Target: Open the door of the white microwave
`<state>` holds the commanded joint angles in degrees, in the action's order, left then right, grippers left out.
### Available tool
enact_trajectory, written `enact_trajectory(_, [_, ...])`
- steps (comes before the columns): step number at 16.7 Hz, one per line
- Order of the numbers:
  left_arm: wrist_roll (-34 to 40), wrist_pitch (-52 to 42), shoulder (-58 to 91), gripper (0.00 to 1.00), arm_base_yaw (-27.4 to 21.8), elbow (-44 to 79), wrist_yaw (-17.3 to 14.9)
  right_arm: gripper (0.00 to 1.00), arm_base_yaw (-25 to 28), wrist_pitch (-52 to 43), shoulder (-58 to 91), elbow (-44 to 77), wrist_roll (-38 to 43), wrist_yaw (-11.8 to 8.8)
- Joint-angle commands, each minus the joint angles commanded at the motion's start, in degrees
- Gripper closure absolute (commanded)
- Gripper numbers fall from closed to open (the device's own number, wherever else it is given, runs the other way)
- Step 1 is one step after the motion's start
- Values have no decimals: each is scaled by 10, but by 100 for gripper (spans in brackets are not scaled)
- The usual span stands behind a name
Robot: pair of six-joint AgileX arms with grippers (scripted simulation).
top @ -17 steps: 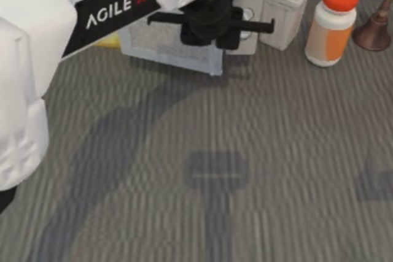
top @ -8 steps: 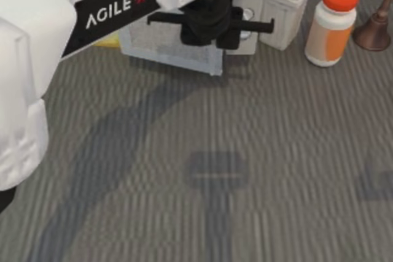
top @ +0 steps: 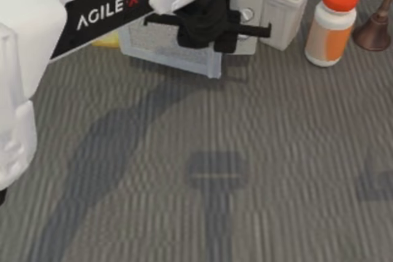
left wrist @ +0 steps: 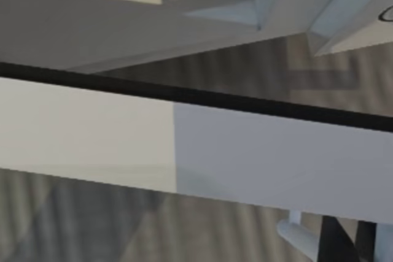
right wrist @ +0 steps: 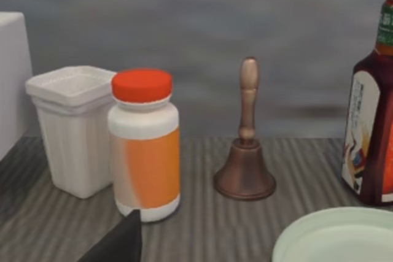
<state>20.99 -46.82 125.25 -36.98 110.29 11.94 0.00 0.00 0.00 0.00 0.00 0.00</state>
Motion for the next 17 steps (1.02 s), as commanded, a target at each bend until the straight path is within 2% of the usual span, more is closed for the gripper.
enact_trajectory(5, [-38, 29, -36, 100, 6, -57, -21, 0, 0, 0, 0, 0, 0, 0])
enact_trajectory(17, [-38, 29, -36, 100, 6, -57, -21, 0, 0, 0, 0, 0, 0, 0])
